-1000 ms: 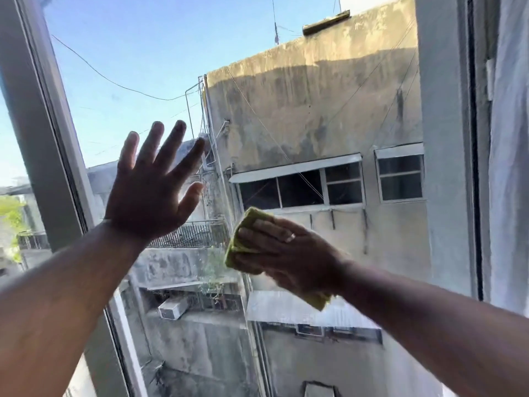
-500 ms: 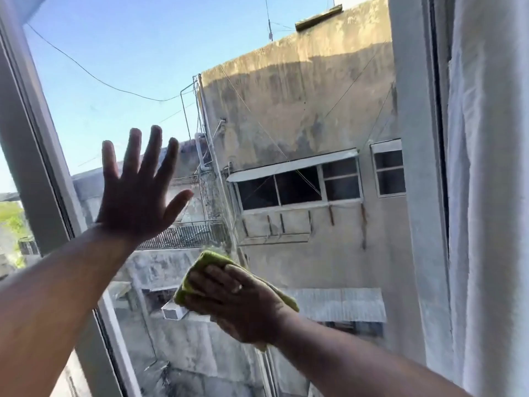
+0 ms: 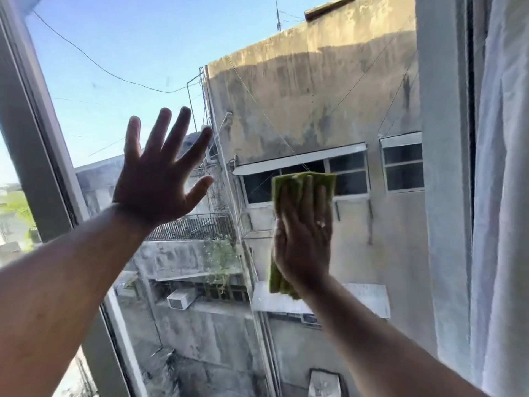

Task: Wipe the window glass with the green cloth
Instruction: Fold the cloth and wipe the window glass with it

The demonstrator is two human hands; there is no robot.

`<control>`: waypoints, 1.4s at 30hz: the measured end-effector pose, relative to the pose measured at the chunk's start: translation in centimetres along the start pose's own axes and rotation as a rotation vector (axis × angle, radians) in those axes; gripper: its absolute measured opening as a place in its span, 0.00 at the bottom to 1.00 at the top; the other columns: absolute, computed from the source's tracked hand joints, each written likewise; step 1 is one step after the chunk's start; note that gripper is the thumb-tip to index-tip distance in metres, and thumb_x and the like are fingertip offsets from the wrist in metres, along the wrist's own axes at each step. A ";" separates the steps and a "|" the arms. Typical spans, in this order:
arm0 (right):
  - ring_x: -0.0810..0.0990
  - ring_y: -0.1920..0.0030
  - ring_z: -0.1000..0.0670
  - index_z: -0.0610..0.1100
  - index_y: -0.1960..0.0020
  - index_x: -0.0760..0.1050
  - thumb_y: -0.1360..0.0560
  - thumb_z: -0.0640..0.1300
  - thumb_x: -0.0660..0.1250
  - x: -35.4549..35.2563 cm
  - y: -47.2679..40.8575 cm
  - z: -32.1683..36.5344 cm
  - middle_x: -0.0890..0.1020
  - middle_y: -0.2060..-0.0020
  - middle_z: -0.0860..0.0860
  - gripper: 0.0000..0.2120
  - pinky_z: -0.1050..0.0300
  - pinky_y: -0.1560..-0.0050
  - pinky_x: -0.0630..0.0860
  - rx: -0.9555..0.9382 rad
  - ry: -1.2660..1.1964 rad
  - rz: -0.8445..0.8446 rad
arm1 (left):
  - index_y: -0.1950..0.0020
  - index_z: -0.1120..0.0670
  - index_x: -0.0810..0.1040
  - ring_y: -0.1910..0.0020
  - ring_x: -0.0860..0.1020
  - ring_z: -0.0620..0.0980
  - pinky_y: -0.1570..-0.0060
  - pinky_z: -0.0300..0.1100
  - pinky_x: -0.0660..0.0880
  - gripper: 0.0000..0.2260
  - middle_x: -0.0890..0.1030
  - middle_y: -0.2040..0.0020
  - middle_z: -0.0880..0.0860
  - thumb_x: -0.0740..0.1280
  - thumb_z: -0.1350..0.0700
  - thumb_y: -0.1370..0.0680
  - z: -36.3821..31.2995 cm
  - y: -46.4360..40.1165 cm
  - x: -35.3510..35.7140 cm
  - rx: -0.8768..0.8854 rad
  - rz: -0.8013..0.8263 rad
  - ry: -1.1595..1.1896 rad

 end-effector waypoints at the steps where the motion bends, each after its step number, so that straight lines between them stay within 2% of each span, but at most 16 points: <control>1: 0.54 0.19 0.39 0.49 0.19 0.55 0.23 0.48 0.60 1.1 1.3 4.7 0.58 0.19 0.42 0.34 0.38 0.21 0.59 -0.203 0.001 0.062 | 0.17 0.49 0.53 0.19 0.55 0.64 0.24 0.70 0.52 0.33 0.54 0.17 0.62 0.49 0.35 0.19 0.0 0.0 -0.2 -0.001 0.012 0.002; 4: 0.61 0.20 0.43 0.53 0.20 0.57 0.25 0.51 0.64 2.7 5.9 11.2 0.64 0.21 0.48 0.35 0.43 0.21 0.59 -0.761 0.049 0.281 | 0.18 0.51 0.55 0.19 0.54 0.65 0.24 0.71 0.52 0.34 0.54 0.17 0.62 0.48 0.34 0.18 -0.1 0.0 -0.9 0.000 0.045 0.026; 6: 0.58 0.19 0.45 0.51 0.20 0.59 0.24 0.48 0.63 1.8 5.0 8.0 0.64 0.21 0.48 0.34 0.45 0.18 0.53 -0.892 0.097 0.305 | 0.18 0.53 0.55 0.19 0.53 0.64 0.24 0.70 0.50 0.35 0.54 0.17 0.63 0.47 0.33 0.19 0.3 0.4 -1.0 0.010 0.049 0.027; 9: 0.55 0.19 0.41 0.47 0.22 0.63 0.28 0.39 0.59 -1.3 -2.6 -3.6 0.64 0.22 0.43 0.33 0.38 0.21 0.59 -0.560 0.136 0.205 | 0.17 0.54 0.51 0.18 0.52 0.62 0.23 0.67 0.45 0.36 0.52 0.17 0.62 0.47 0.33 0.19 2.8 1.3 -0.8 -0.037 0.034 0.032; 12: 0.54 0.20 0.33 0.42 0.20 0.59 0.24 0.46 0.52 -4.4 -11.0 -13.7 0.58 0.20 0.36 0.32 0.33 0.25 0.63 -0.082 0.146 0.161 | 0.17 0.54 0.51 0.18 0.52 0.64 0.22 0.66 0.48 0.34 0.50 0.17 0.62 0.46 0.35 0.18 3.9 2.1 0.0 -0.102 0.016 0.056; 16: 0.61 0.24 0.31 0.44 0.22 0.63 0.25 0.52 0.49 -4.5 -17.4 -14.6 0.63 0.23 0.35 0.32 0.36 0.23 0.61 0.181 0.130 0.068 | 0.17 0.53 0.51 0.18 0.53 0.63 0.22 0.65 0.51 0.33 0.51 0.17 0.62 0.47 0.37 0.17 3.7 1.7 -0.1 -0.081 -0.026 0.058; 19: 0.64 0.25 0.32 0.48 0.22 0.63 0.25 0.54 0.46 -3.6 -18.3 -11.4 0.69 0.26 0.35 0.33 0.37 0.24 0.62 0.245 0.094 0.024 | 0.17 0.53 0.51 0.19 0.54 0.64 0.22 0.65 0.52 0.31 0.53 0.17 0.63 0.48 0.38 0.17 3.8 2.0 -0.2 -0.075 -0.051 0.055; 22: 0.61 0.22 0.35 0.49 0.22 0.63 0.25 0.49 0.53 -2.0 -16.7 -1.8 0.66 0.23 0.40 0.30 0.36 0.23 0.62 -0.024 0.090 -0.057 | 0.17 0.53 0.53 0.19 0.55 0.63 0.22 0.64 0.54 0.30 0.55 0.17 0.61 0.48 0.41 0.16 3.7 2.0 -0.4 -0.082 -0.068 0.079; 25: 0.50 0.18 0.42 0.52 0.18 0.53 0.25 0.47 0.57 1.9 -9.8 9.3 0.56 0.19 0.46 0.35 0.42 0.18 0.49 -0.529 0.119 0.039 | 0.18 0.54 0.56 0.19 0.56 0.62 0.21 0.63 0.55 0.30 0.56 0.17 0.61 0.52 0.45 0.18 4.1 2.3 -0.6 -0.069 -0.070 0.097; 29: 0.47 0.18 0.46 0.55 0.19 0.51 0.22 0.46 0.58 2.8 -3.6 8.3 0.52 0.19 0.50 0.33 0.45 0.17 0.42 -1.104 0.247 0.254 | 0.18 0.55 0.56 0.19 0.56 0.64 0.22 0.64 0.53 0.31 0.56 0.17 0.61 0.55 0.49 0.21 4.1 2.6 -0.7 -0.070 -0.039 0.087; 31: 0.53 0.18 0.46 0.55 0.20 0.56 0.20 0.43 0.59 1.3 -7.1 5.5 0.59 0.20 0.50 0.30 0.47 0.17 0.47 -1.087 0.272 0.191 | 0.18 0.56 0.56 0.19 0.56 0.65 0.22 0.65 0.54 0.31 0.55 0.18 0.62 0.54 0.49 0.21 4.0 2.5 -0.7 -0.088 -0.029 0.083; 34: 0.59 0.20 0.43 0.52 0.22 0.65 0.22 0.41 0.60 -0.6 -14.1 4.1 0.65 0.22 0.45 0.29 0.46 0.19 0.56 -0.764 0.224 0.079 | 0.18 0.56 0.57 0.20 0.58 0.65 0.23 0.65 0.55 0.31 0.56 0.18 0.63 0.55 0.50 0.21 3.7 2.6 -0.7 -0.096 -0.036 0.071; 37: 0.56 0.19 0.41 0.53 0.20 0.59 0.25 0.43 0.60 0.7 -12.8 7.5 0.61 0.20 0.44 0.34 0.42 0.19 0.54 -0.526 0.156 0.020 | 0.18 0.55 0.57 0.19 0.57 0.64 0.23 0.65 0.55 0.31 0.57 0.18 0.62 0.55 0.49 0.21 3.9 2.6 -0.7 -0.083 -0.034 0.071; 38: 0.53 0.18 0.42 0.53 0.18 0.54 0.25 0.45 0.58 2.0 -9.9 9.2 0.58 0.19 0.45 0.36 0.40 0.18 0.50 -0.609 0.146 0.071 | 0.18 0.55 0.56 0.19 0.58 0.64 0.23 0.65 0.55 0.32 0.57 0.18 0.62 0.55 0.49 0.22 4.0 2.6 -0.7 -0.083 -0.030 0.073; 40: 0.46 0.18 0.42 0.53 0.18 0.45 0.24 0.47 0.55 3.5 -2.5 10.6 0.49 0.18 0.46 0.37 0.41 0.18 0.42 -0.985 0.172 0.216 | 0.18 0.55 0.56 0.19 0.57 0.64 0.23 0.65 0.55 0.32 0.57 0.18 0.61 0.55 0.49 0.23 4.1 2.8 -0.7 -0.085 -0.021 0.077; 42: 0.46 0.18 0.44 0.54 0.18 0.45 0.23 0.46 0.56 2.4 -0.6 5.7 0.50 0.18 0.48 0.37 0.42 0.18 0.43 -1.245 0.275 0.298 | 0.18 0.54 0.56 0.19 0.57 0.63 0.22 0.64 0.53 0.32 0.56 0.17 0.61 0.55 0.48 0.22 4.1 2.7 -0.5 -0.096 -0.018 0.079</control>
Point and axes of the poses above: each hand's wrist, its own y-axis away from the middle knuckle, its own x-axis out of the palm, z = x × y, the point moved 9 cm from there along -y, towards the middle knuckle
